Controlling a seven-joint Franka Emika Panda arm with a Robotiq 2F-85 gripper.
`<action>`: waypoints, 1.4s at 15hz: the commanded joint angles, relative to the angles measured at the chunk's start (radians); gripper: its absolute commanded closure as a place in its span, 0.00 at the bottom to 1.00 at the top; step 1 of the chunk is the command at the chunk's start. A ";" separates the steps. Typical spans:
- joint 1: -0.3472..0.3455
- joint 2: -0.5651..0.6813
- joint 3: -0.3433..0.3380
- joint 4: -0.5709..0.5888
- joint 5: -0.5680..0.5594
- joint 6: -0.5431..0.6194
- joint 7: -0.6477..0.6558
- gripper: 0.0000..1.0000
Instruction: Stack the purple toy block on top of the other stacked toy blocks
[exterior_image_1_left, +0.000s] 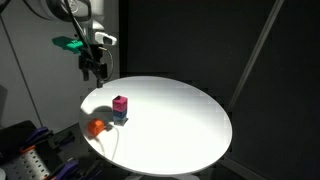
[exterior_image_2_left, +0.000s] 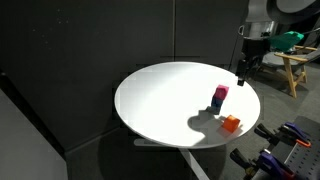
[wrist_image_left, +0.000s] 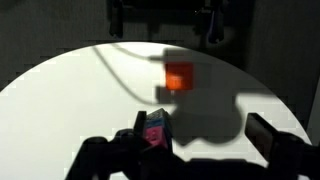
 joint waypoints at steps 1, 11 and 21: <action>-0.001 -0.020 0.011 -0.054 -0.020 0.087 0.028 0.00; -0.006 0.072 0.020 -0.143 -0.030 0.364 0.030 0.00; -0.003 0.249 0.012 -0.126 -0.042 0.453 0.032 0.00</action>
